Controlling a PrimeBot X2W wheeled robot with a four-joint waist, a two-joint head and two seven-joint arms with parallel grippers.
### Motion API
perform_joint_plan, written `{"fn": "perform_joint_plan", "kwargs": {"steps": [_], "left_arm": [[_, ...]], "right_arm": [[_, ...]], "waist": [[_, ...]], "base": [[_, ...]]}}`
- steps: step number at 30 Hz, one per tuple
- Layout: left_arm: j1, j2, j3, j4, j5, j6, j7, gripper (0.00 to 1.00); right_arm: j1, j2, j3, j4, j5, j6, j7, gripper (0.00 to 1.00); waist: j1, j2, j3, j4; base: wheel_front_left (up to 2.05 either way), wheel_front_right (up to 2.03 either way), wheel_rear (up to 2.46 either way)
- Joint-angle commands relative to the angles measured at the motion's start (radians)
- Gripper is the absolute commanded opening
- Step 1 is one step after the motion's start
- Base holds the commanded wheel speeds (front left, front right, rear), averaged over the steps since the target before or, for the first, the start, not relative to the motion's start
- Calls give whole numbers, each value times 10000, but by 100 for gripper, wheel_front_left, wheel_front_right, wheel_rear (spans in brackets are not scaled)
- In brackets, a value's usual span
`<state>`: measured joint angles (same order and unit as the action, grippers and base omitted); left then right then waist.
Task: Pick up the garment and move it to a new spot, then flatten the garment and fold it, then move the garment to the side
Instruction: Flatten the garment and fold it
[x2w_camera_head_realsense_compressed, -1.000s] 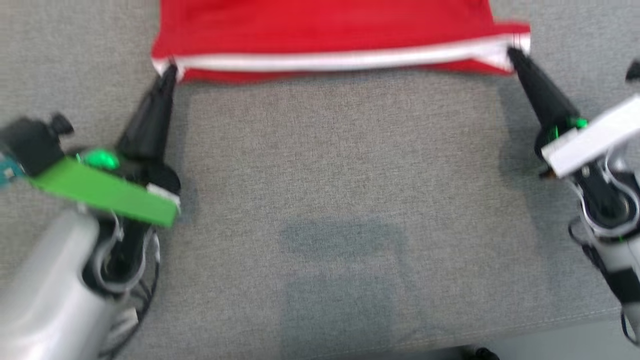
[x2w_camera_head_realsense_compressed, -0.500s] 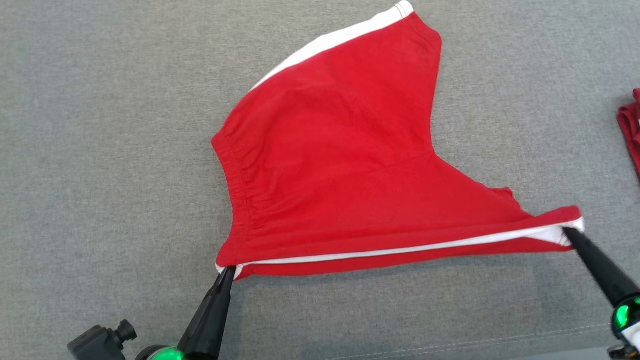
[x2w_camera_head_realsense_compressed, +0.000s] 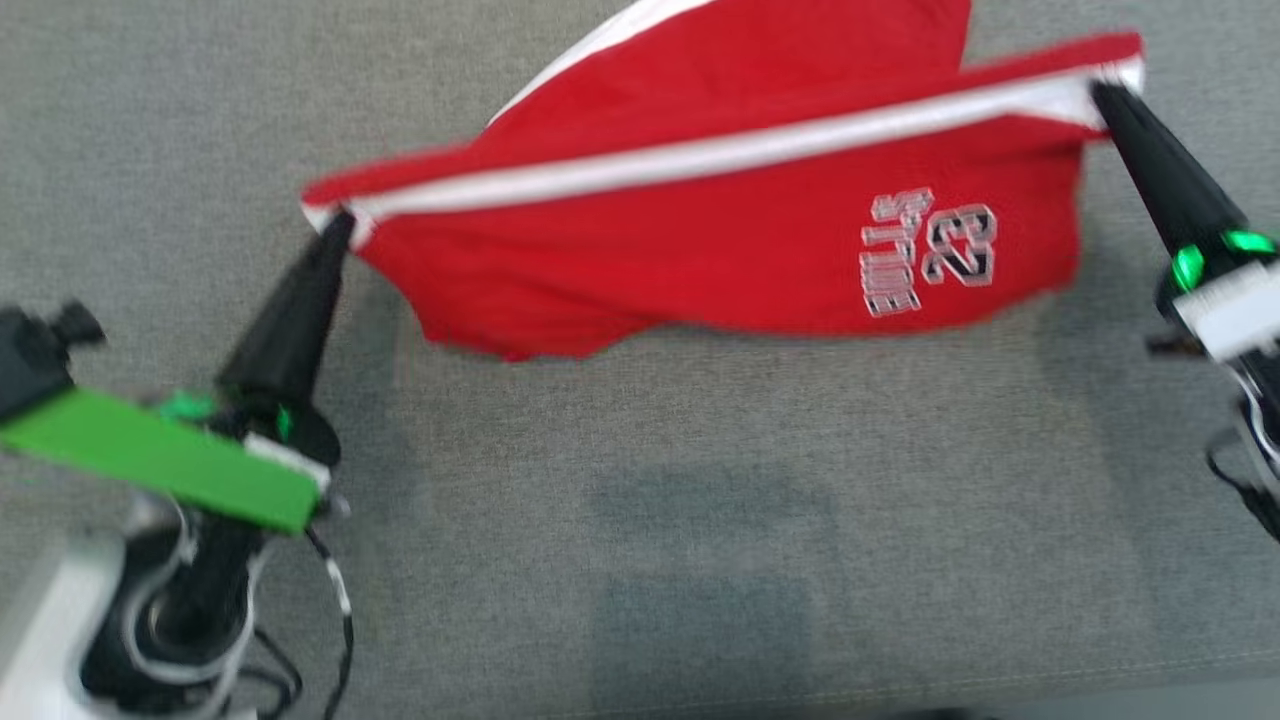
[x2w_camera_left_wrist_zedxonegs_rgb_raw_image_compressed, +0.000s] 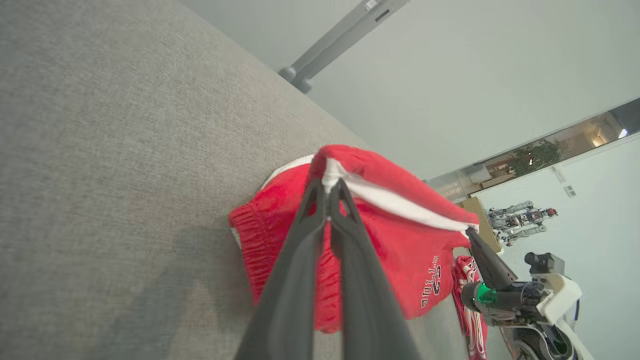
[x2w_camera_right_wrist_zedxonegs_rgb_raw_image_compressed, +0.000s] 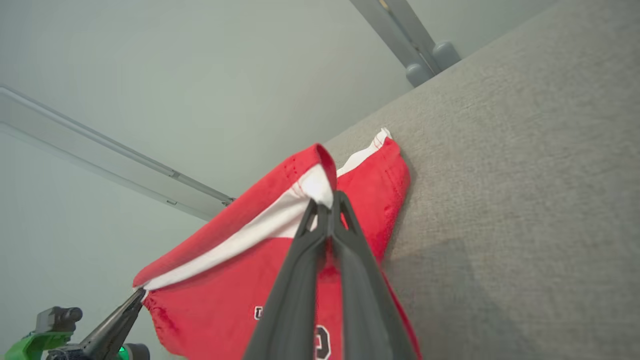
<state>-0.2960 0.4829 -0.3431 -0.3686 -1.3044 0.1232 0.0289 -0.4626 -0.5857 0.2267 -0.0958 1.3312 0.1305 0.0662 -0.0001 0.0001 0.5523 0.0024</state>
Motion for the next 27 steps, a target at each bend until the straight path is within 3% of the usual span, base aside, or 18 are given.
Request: {"fn": "perform_joint_plan", "kwargs": {"steps": [1,5,11,17,27], "left_arm": [[-563,-101,66,298,-92,133,147,0],[-2011,-571,-46,1628,-193,542,488,0],[-3263,-1158,-654,3193,131,545,762,0],[-3955,-1496,-1087,4393,223,512,1147,0],[-4428,-1587,-1604,5271,579,215,1352,0]], "right_arm": [[-717,326,86,555,-319,2,19,0],[-2574,1226,455,2358,-987,4,166,0],[-4102,1783,676,4098,-1779,4,142,0],[-4862,1881,909,5242,-2298,4,376,0],[-5275,1901,1135,5991,-2736,4,760,0]], "waist": [[1,-1,653,318],[1,-1,779,592],[1,-1,755,851],[1,-1,598,953],[1,-1,414,907]], "base": [[0,0,0],[0,0,0],[0,0,0],[0,0,0],[0,0,0]]}}
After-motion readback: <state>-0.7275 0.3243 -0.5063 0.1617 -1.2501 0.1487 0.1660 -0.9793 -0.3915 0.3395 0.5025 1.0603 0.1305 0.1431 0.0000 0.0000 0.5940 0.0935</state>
